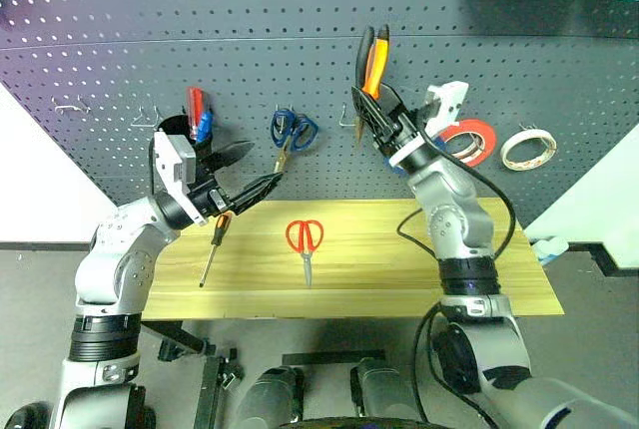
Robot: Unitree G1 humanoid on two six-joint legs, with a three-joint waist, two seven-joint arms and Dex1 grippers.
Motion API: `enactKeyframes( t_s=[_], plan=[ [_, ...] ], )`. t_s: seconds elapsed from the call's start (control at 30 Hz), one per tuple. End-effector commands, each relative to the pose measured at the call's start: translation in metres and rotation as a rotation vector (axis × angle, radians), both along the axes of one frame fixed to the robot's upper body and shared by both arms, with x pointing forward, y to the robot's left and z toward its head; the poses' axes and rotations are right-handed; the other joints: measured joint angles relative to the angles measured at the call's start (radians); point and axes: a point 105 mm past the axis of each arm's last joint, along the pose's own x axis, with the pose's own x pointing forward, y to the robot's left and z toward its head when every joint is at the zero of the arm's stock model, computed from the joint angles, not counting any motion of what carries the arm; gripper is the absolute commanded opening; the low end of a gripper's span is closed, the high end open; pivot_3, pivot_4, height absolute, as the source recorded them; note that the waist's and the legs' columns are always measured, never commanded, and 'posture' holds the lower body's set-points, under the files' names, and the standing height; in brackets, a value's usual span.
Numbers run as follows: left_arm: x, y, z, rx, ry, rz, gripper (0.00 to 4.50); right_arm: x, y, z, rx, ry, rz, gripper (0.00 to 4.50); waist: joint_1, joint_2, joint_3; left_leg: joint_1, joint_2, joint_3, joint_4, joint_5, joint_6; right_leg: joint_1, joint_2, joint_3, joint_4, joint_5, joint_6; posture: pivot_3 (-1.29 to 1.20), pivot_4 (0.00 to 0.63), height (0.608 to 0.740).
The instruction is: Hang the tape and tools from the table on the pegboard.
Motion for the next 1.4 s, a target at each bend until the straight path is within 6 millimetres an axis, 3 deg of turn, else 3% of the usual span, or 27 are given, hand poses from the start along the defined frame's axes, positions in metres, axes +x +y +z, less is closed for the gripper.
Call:
enactKeyframes(
  t_s=[0.03, 0.27, 0.6, 1.4],
  plan=[
    [0.0, -0.002, 0.01, 0.009, -0.056, 0.001, 4.5, 0.011, 0.002, 0.022, 0.015, -0.084, -0.064, 2.12, 0.0, 0.0, 0.0, 0.0, 0.0, 0.0, 0.0, 0.0, 0.0, 0.0, 0.0, 0.0, 0.0, 0.0, 0.0, -0.07, 0.0, 0.74],
    [-0.003, 0.002, 0.011, 0.012, -0.058, 0.016, 4.5, 0.03, 0.009, 0.028, 0.033, -0.099, -0.127, 2.12, 0.0, 0.0, -0.001, 0.001, 0.0, 0.0, 0.0, 0.003, -0.004, 0.0, 0.0, 0.001, 0.002, 0.0, 0.0, -0.04, 0.0, 0.74],
    [-0.009, 0.005, 0.008, 0.015, -0.043, 0.031, 4.5, 0.042, 0.009, 0.038, 0.045, -0.122, -0.179, 2.12, 0.002, 0.001, -0.002, 0.002, 0.0, 0.0, 0.0, 0.003, -0.004, 0.0, 0.001, 0.002, 0.003, 0.0, 0.0, -0.02, 0.0, 0.74],
    [-0.022, 0.008, 0.004, 0.021, -0.014, 0.052, 4.5, 0.049, 0.028, 0.019, -0.05, -0.143, -0.41, 2.12, 0.006, 0.001, -0.003, 0.005, 0.0, 0.001, 0.0, 0.002, -0.003, -0.001, 0.003, 0.006, 0.01, -0.001, -0.002, 0.05, 0.031, 0.74]
  ],
)
